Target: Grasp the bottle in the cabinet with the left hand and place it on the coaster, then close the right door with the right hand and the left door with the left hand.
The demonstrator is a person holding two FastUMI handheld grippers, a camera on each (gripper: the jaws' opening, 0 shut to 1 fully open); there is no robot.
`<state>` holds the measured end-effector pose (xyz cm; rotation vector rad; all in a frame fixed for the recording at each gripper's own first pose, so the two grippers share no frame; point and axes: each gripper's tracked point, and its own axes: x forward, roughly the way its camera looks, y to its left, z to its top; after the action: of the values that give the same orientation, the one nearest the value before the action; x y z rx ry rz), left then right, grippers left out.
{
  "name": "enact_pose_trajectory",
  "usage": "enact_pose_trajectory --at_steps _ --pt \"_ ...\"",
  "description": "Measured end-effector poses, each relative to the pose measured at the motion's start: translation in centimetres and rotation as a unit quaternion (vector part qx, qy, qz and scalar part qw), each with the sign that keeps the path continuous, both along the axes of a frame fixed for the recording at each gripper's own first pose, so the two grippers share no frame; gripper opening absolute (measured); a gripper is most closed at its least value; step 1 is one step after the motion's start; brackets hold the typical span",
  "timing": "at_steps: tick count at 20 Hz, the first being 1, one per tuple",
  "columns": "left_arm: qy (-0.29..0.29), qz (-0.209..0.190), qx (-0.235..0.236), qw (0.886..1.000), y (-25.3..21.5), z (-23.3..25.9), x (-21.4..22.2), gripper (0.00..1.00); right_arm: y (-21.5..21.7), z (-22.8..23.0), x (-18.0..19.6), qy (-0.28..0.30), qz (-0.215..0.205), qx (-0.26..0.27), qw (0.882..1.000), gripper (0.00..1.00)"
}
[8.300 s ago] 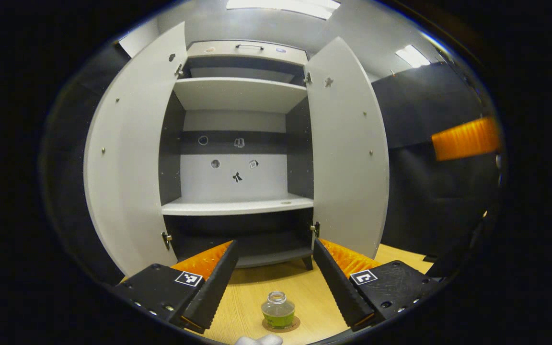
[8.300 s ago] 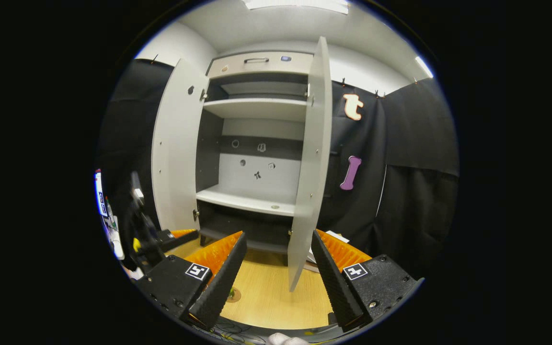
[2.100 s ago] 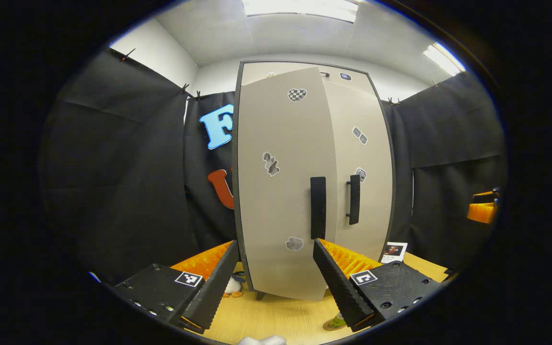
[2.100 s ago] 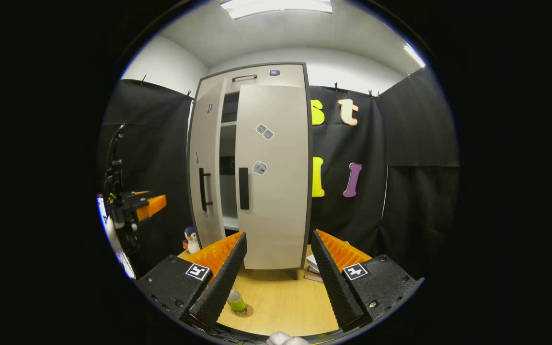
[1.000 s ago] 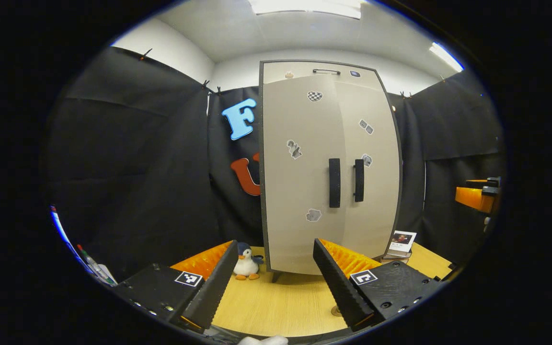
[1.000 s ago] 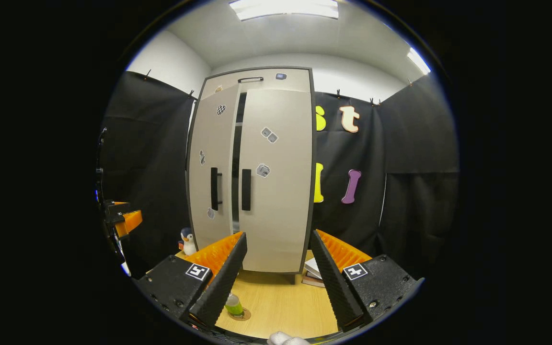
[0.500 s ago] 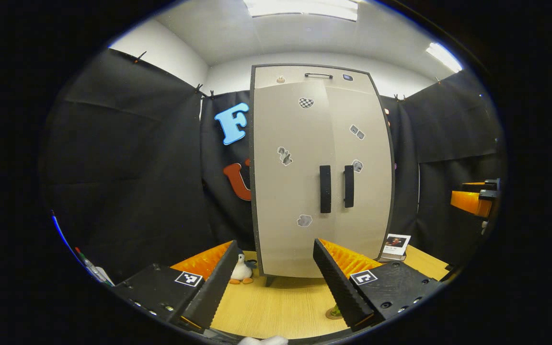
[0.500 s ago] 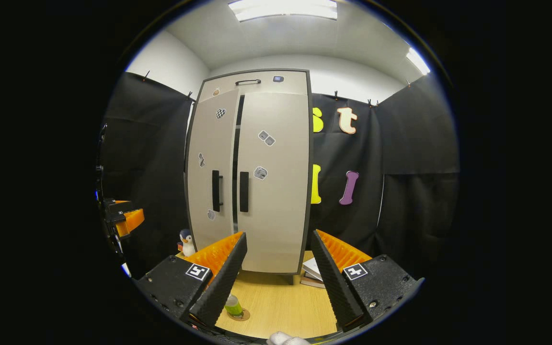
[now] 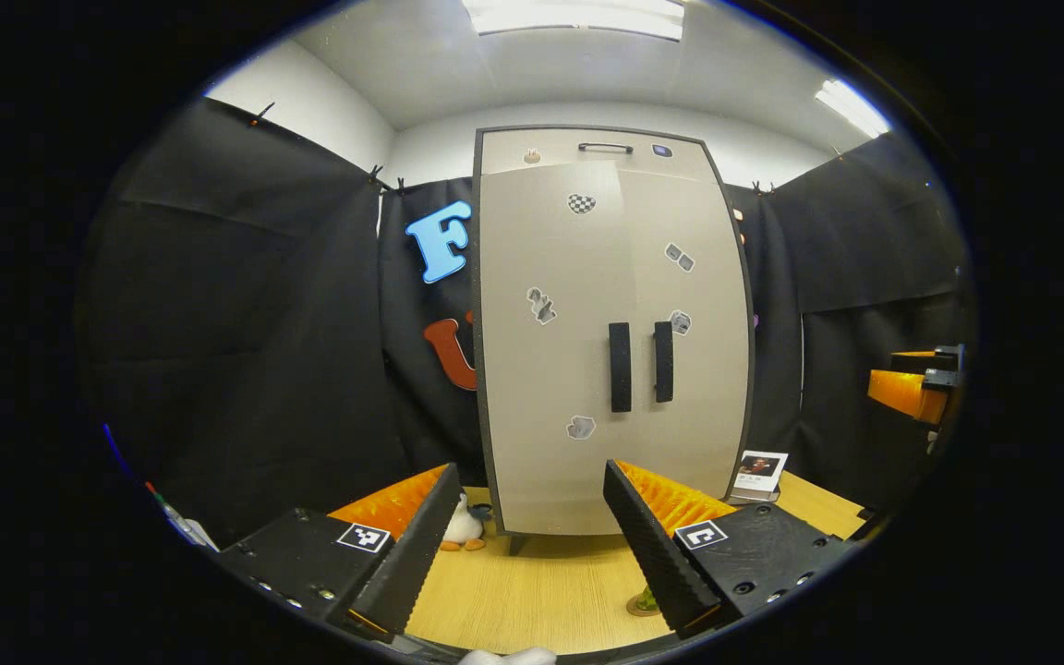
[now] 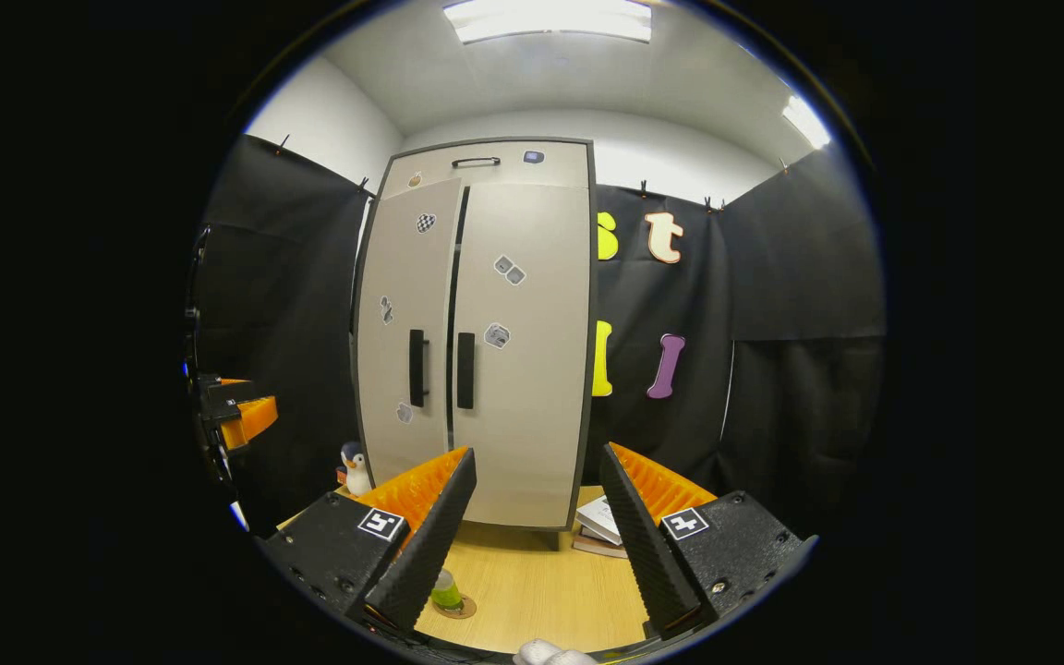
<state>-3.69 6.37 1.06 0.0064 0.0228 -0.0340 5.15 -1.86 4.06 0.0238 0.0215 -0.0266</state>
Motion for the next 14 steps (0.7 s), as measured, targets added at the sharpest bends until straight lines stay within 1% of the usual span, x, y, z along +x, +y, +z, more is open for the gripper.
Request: enact_pose_trajectory --at_steps 8,14 --pt "0.004 0.011 0.001 1.0 0.62 -0.23 -0.33 0.96 0.28 -0.54 0.01 0.008 0.007 0.006 1.0 0.83" --pt "0.006 0.01 -0.002 1.0 0.52 -0.29 -0.5 0.96 0.3 -0.38 0.15 0.006 0.006 0.008 1.0 0.83"
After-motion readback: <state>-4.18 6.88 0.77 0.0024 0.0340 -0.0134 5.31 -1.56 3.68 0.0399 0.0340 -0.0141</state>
